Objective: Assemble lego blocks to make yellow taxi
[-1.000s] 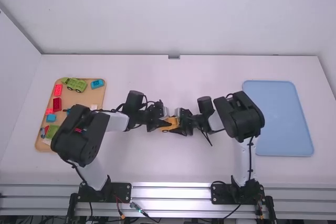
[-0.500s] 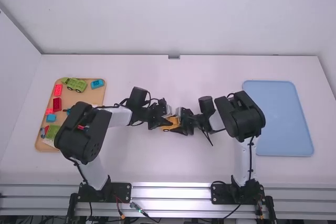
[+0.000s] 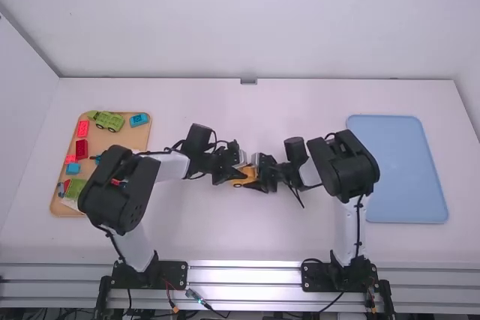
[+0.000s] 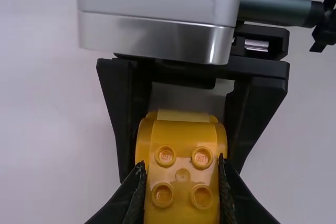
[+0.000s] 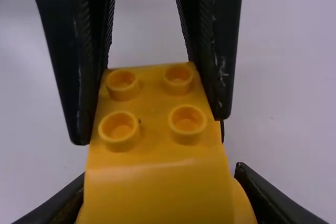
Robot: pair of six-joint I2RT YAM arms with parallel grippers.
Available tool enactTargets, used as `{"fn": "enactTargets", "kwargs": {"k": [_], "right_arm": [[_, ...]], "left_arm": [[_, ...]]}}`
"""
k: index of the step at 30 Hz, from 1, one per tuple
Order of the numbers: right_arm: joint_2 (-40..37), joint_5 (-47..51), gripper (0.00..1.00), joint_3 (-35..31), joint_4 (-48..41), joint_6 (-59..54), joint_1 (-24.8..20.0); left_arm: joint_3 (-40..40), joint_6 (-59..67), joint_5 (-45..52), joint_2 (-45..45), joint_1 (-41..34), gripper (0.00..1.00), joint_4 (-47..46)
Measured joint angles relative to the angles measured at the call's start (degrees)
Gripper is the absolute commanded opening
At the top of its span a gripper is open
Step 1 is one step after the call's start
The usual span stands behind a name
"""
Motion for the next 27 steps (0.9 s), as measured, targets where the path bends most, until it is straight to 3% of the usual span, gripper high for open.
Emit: {"fn": "enactTargets", "kwargs": {"k": [3, 11, 17, 20, 27], "right_arm": [[0.00, 0.13, 0.43, 0.00, -0.02, 0.00, 0.00], [0.00, 0.17, 0.43, 0.00, -0.02, -0.02, 0.00], [0.00, 0.15, 0.43, 0.00, -0.04, 0.07, 0.00], [0.00, 0.28, 0.43, 0.00, 0.04, 0.24, 0.39], [0.00, 0.50, 0.43, 0.02, 0.13, 0.63, 0.66]], "left_arm": [[0.00, -0.04, 0.04, 0.00, -0.02, 0.29, -0.02], [0.79, 0.24, -0.42, 0.00, -0.26, 0.25, -1.77], [2.19, 0.26, -0.39, 0.42, -0.24, 0.34, -4.63], [2.05, 0.61, -0.87, 1.66, -0.24, 0.48, -5.35], [1.84, 0.85, -0.22, 2.32, -0.20, 0.50, -5.27]]}}
